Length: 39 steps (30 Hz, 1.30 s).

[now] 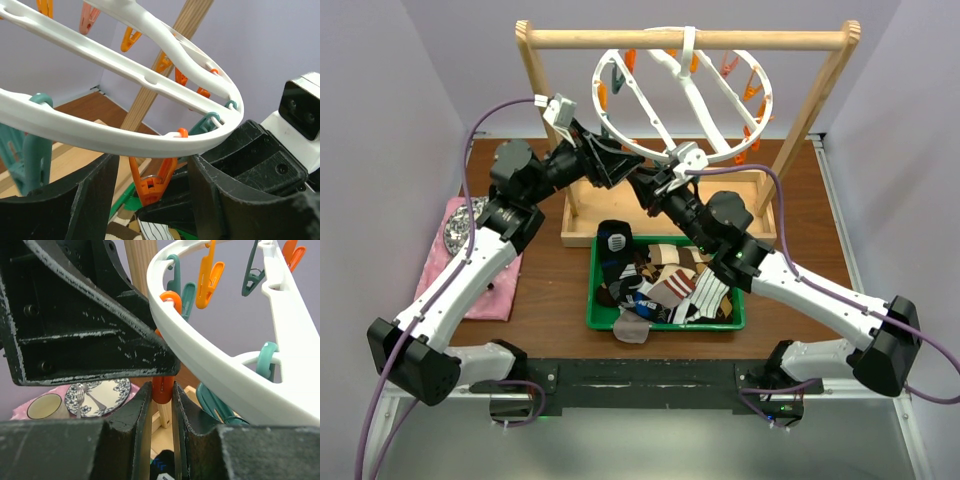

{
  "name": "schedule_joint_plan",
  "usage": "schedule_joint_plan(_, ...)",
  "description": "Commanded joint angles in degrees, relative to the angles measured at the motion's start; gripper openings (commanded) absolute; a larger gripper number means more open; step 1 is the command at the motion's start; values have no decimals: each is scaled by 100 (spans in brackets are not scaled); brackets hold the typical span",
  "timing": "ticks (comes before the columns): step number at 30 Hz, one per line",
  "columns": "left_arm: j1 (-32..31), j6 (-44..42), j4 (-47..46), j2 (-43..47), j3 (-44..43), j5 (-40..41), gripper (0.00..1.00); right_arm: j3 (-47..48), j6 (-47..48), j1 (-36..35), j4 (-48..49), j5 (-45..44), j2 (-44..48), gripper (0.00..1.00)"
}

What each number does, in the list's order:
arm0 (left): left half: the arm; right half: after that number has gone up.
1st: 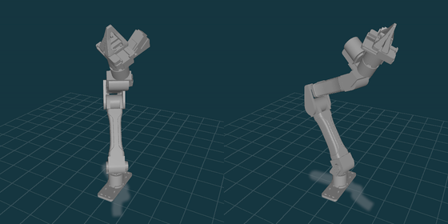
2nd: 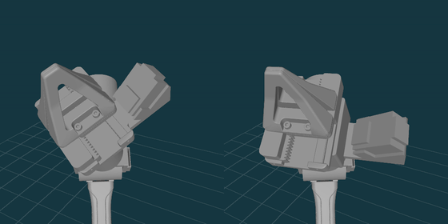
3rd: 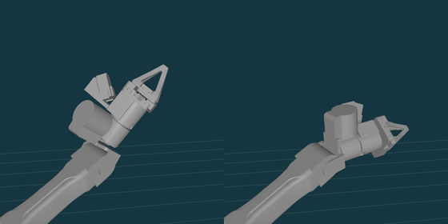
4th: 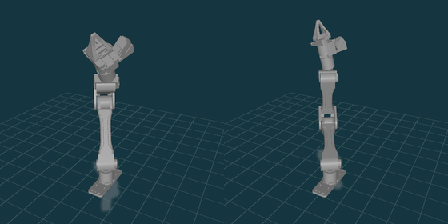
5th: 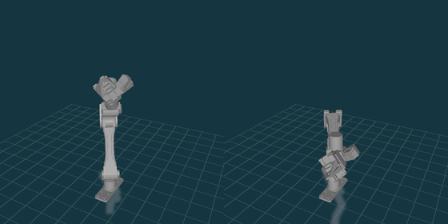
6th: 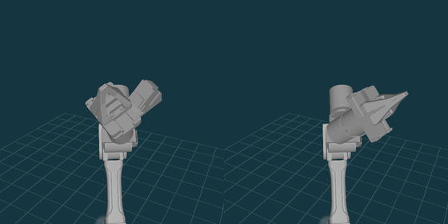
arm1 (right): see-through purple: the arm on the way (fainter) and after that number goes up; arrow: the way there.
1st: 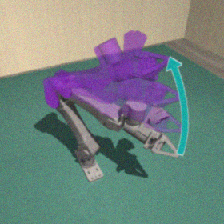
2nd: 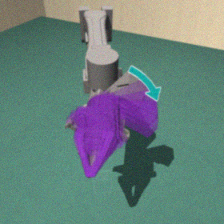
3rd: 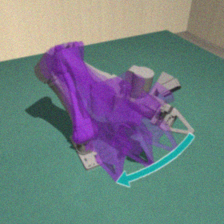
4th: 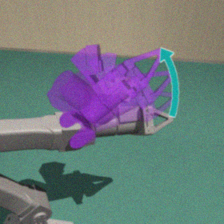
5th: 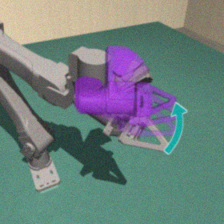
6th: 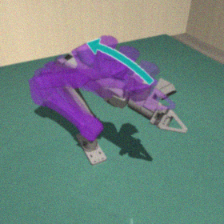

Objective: Clip the socks to the hanger
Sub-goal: Open the clamp at the hanger.

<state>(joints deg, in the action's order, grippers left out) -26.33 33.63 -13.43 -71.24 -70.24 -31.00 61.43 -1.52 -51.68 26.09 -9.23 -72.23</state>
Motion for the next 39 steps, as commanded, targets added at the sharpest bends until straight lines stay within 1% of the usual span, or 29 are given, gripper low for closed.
schedule_joint_plan(1,-30,56,-168,-21,-368,147,61,264,-85,-9,-16,150,-37,0)
schedule_joint_plan(7,-30,127,-204,-4,-333,130,59,299,-68,-9,-69,132,-20,0)
schedule_joint_plan(10,-30,92,-160,23,-306,182,53,291,-77,-9,-86,141,-11,0)
schedule_joint_plan(11,-30,100,-134,49,-306,252,48,308,-68,-9,-86,141,-11,0)
schedule_joint_plan(14,-30,126,-142,75,-324,262,40,299,-85,-9,-95,141,-28,0)
schedule_joint_plan(23,22,223,-282,137,-272,244,30,317,-85,-17,-192,115,-28,0)
schedule_joint_plan(25,57,381,-379,154,-219,191,28,317,-85,-9,-200,106,-28,0)
schedule_joint_plan(26,75,460,-414,137,-201,139,24,326,-85,-9,-200,115,-46,1)
schedule_joint_plan(27,101,539,-441,146,-183,121,20,335,-77,-17,-279,106,-37,6)
schedule_joint_plan(28,110,566,-458,154,-157,121,9,361,-68,-9,-314,106,-28,12)
schedule_joint_plan(29,119,566,-467,172,-140,138,2,370,-59,-9,-349,36,-2,24)
schedule_joint_plan(30,119,575,-450,181,-122,138,0,370,-42,-9,-454,-8,24,29)
schedule_joint_plan(31,128,557,-424,190,-113,147,0,370,-33,-9,-508,-60,68,32)
schedule_joint_plan(32,136,522,-380,190,-113,147,0,370,-7,-9,-569,-157,190,37)
schedule_joint_plan(35,145,417,-283,216,-122,147,0,273,99,-9,-815,-193,393,44)
schedule_joint_plan(39,145,276,-125,216,-183,147,0,37,82,-9,-1333,-175,770,44)
